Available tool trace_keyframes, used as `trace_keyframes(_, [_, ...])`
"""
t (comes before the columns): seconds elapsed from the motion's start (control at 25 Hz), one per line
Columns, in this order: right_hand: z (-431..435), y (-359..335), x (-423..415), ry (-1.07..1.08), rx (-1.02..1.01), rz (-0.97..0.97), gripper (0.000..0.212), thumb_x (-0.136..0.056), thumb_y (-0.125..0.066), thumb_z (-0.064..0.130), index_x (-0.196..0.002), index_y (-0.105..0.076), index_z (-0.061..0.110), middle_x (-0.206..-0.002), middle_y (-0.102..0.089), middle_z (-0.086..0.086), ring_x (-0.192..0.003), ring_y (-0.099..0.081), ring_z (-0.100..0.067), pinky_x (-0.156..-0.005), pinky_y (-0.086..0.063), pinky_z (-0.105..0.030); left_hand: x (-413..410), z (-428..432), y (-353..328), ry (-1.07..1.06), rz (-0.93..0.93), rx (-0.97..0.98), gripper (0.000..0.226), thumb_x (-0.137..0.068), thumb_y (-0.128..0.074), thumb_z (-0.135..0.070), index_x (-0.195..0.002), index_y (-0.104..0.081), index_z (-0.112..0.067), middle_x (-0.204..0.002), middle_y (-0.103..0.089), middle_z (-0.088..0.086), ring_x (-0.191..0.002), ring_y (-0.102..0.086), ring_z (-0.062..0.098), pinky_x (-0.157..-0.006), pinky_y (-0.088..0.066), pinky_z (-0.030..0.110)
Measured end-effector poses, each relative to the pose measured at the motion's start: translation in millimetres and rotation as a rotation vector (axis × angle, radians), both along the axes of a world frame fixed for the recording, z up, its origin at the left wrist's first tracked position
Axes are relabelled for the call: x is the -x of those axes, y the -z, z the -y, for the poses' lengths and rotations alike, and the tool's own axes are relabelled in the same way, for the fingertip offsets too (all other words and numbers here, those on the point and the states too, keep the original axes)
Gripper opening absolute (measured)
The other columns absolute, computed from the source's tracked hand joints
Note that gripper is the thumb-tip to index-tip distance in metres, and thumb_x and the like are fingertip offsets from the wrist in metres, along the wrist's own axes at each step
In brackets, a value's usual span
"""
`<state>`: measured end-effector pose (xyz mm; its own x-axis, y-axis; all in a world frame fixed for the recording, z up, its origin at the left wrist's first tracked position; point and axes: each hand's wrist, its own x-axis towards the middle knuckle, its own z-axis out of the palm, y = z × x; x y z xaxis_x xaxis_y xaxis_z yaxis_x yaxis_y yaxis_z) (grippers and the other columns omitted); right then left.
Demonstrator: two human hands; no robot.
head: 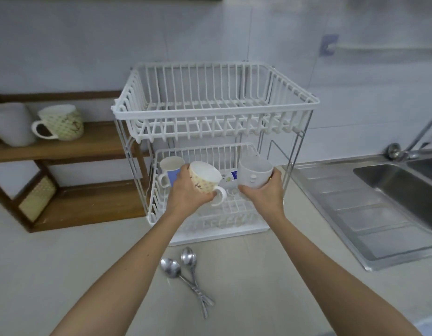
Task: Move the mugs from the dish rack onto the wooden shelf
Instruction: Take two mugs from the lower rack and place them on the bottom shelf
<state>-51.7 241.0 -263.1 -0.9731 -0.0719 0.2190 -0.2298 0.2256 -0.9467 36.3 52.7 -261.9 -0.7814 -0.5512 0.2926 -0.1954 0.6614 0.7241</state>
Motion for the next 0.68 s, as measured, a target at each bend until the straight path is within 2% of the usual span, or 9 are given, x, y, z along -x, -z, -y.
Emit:
trace_keyframes(0.08, [-6,-8,-16,-0.077,0.015,-0.041,0.094,-0.044,-0.088,0.036,-0.124,-0.04,0.027,-0.116,-0.055,0.007,-0.106,-0.057,-0.015,-0.084,-0.053,-0.031,-29,-2,-5,-0.02,-0.051,-0.048,0.101,-0.048,-0.08,-0.059,-0.131,-0.033,-0.027,-0.124,-0.052,-0.001,-0.113,-0.05,0.02,-0.083,-0.047,0.03])
trace_keyframes(0.24, [-8,-14,-60,-0.236,0.042,-0.113,0.089,-0.045,-0.088,0.038,-0.116,-0.035,0.047,-0.112,-0.053,0.023,-0.101,-0.054,0.003,-0.077,-0.044,-0.012,-95,-4,-9,-0.104,-0.203,-0.14,0.098,-0.039,-0.08,-0.056,-0.125,-0.041,-0.027,-0.119,-0.047,-0.008,-0.111,-0.05,0.011,-0.09,-0.047,0.027])
trace_keyframes(0.36, [4,-11,-97,-0.355,0.049,-0.119,0.085,-0.045,-0.088,0.039,-0.11,-0.036,0.054,-0.11,-0.053,0.027,-0.104,-0.054,0.007,-0.075,-0.045,-0.014,-147,5,-11,-0.192,-0.25,-0.099,0.091,-0.038,-0.079,-0.054,-0.118,-0.044,-0.03,-0.114,-0.046,-0.009,-0.106,-0.05,0.009,-0.087,-0.045,0.023])
trace_keyframes(0.48, [26,-6,-131,-0.465,0.034,-0.123,0.089,-0.044,-0.089,0.039,-0.117,-0.039,0.044,-0.114,-0.055,0.022,-0.106,-0.056,-0.001,-0.08,-0.049,-0.02,-195,22,-13,-0.312,-0.231,-0.032,0.088,-0.039,-0.078,-0.058,-0.117,-0.042,-0.038,-0.113,-0.048,-0.014,-0.102,-0.05,0.004,-0.081,-0.044,0.022])
trace_keyframes(0.68, [80,2,-183,-0.622,0.016,-0.084,0.086,-0.042,-0.087,0.042,-0.112,-0.038,0.05,-0.105,-0.056,0.03,-0.097,-0.056,0.009,-0.068,-0.045,-0.009,-264,60,-9,-0.588,-0.07,0.052,0.098,-0.038,-0.072,-0.073,-0.123,-0.039,-0.037,-0.117,-0.053,-0.014,-0.104,-0.053,0.01,-0.077,-0.049,0.032])
